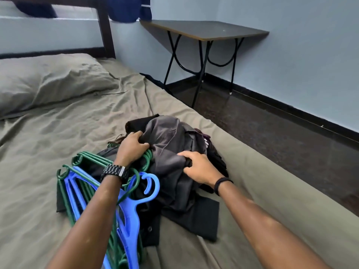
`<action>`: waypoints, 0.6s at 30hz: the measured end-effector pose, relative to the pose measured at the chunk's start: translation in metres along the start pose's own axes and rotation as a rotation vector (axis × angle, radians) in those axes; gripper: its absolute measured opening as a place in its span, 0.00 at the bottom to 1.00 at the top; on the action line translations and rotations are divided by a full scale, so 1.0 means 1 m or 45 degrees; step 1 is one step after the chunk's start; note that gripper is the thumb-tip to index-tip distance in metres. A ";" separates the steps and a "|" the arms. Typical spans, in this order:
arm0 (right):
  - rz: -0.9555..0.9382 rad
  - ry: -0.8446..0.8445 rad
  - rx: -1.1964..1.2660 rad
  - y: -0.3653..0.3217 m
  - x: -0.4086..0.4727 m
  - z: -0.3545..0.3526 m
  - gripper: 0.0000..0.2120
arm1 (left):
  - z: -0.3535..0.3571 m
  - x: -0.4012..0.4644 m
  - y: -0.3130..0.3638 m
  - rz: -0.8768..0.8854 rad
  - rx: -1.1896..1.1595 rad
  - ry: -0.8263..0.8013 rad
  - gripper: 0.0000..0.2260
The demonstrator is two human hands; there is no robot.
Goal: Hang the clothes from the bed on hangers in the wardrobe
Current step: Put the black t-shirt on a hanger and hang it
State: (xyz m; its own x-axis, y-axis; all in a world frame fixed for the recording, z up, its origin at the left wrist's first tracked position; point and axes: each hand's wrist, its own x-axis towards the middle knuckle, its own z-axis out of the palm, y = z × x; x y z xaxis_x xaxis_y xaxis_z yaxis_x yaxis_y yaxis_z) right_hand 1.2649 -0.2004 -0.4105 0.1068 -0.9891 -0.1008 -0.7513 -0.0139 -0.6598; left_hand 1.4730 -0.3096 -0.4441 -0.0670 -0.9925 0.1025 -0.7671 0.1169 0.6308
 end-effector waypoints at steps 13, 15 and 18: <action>0.109 -0.304 -0.075 0.033 -0.093 0.036 0.22 | -0.006 -0.083 0.004 -0.264 -0.031 -0.184 0.21; 0.077 -0.369 -0.140 0.031 -0.092 0.029 0.22 | -0.010 -0.080 0.014 -0.264 0.197 -0.199 0.17; 0.034 -0.175 -0.111 0.023 -0.088 0.001 0.13 | -0.022 -0.075 0.039 -0.046 0.563 0.149 0.16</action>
State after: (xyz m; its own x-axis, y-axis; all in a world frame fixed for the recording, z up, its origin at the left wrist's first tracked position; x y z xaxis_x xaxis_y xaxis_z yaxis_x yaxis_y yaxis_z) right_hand 1.2391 -0.1136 -0.4172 0.1700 -0.9600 -0.2226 -0.8082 -0.0066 -0.5889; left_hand 1.4626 -0.2299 -0.4103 0.0181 -0.9819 0.1886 -0.9679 0.0301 0.2496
